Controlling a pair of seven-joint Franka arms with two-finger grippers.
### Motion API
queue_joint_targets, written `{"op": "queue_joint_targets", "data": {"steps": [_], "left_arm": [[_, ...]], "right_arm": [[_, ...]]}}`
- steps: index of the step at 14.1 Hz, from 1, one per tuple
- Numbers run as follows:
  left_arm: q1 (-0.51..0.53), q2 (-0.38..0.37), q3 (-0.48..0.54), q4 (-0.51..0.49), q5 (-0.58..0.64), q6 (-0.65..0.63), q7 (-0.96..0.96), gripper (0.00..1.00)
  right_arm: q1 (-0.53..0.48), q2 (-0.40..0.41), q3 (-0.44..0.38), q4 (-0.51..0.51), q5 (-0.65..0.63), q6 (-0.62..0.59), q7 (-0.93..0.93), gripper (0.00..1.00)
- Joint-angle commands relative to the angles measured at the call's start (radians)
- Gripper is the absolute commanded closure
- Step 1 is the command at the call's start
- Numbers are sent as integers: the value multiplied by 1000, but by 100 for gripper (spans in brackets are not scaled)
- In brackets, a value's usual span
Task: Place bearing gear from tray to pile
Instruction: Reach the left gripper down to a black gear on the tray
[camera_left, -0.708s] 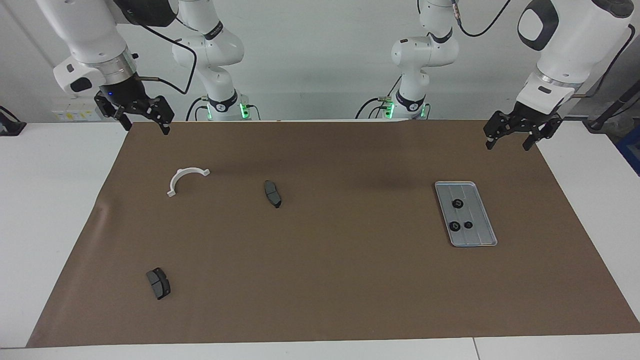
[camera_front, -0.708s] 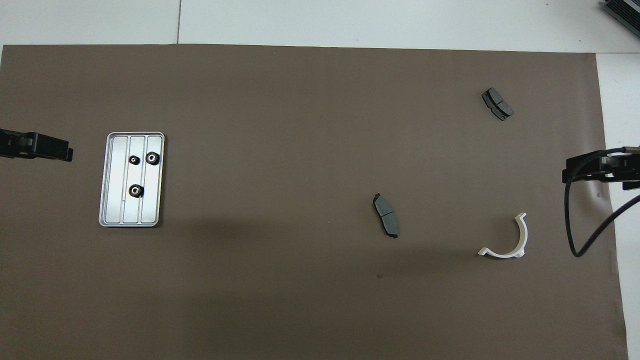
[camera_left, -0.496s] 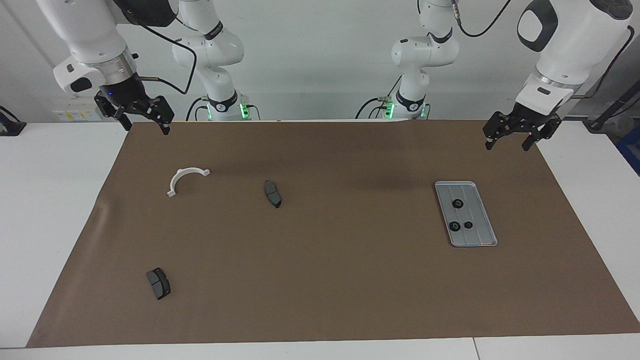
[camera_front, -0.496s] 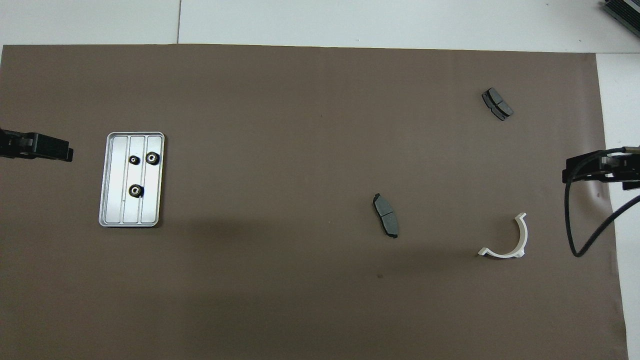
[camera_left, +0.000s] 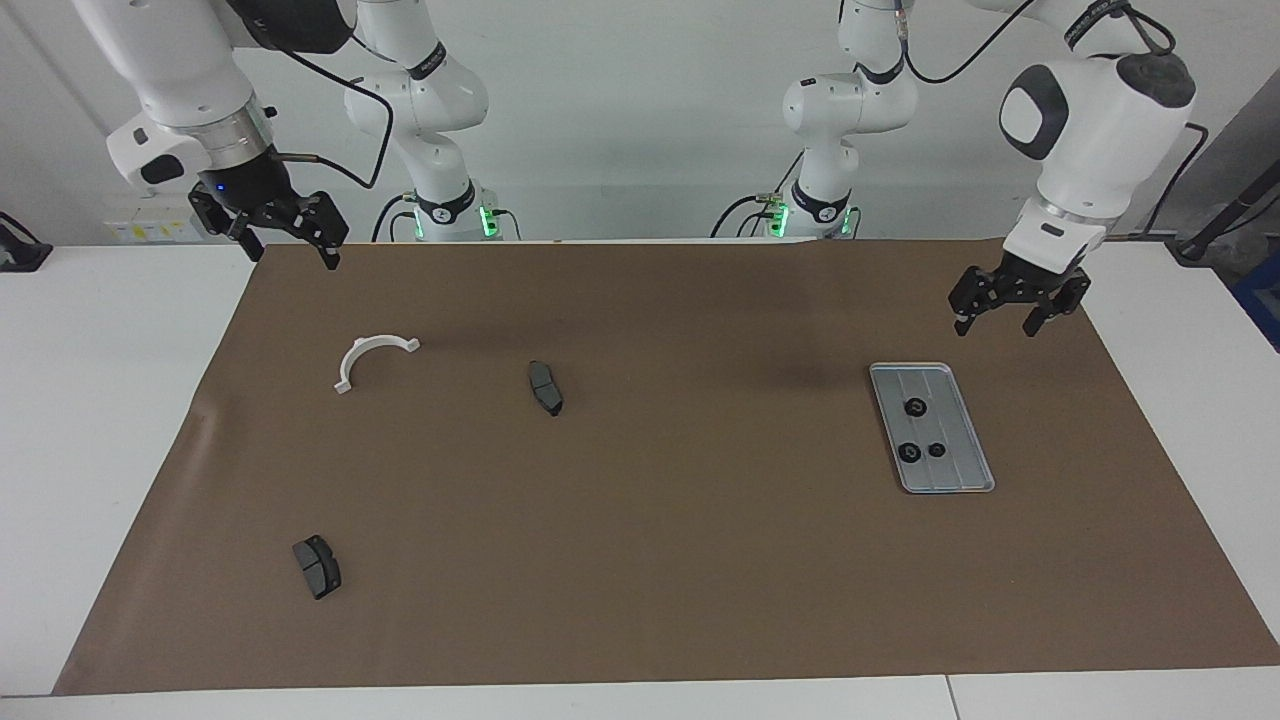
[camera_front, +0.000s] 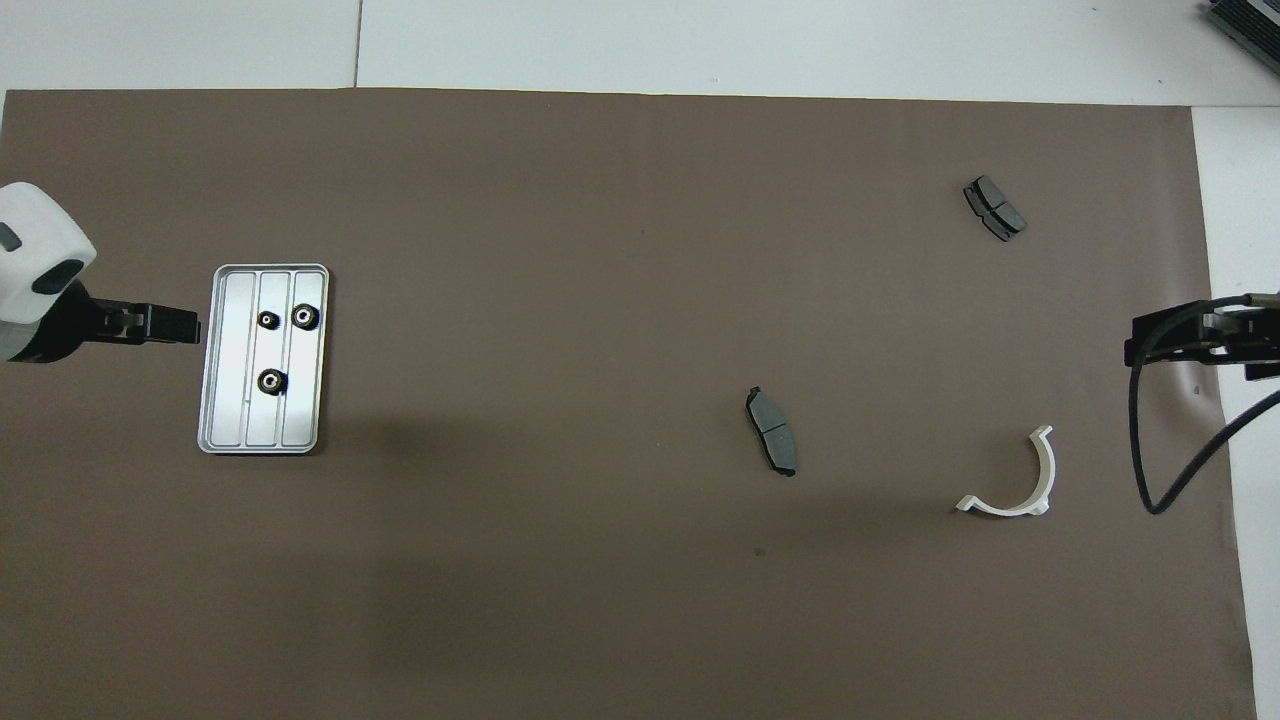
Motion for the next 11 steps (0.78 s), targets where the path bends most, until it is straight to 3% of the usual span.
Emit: {"op": "queue_joint_targets", "data": {"steps": [1,8,11], "left_arm": [[1,87,-8,-28,7,113,-7,0],[4,282,-8,-17,4,308,-12,0],[7,336,-8,-17,1,366,-24,15]], "right_arm": [[-4,0,0,0,31,-10,5,0],[-4,0,0,0,31,-10,5,0],[-4,0,0,0,31,-10,5,0]]}}
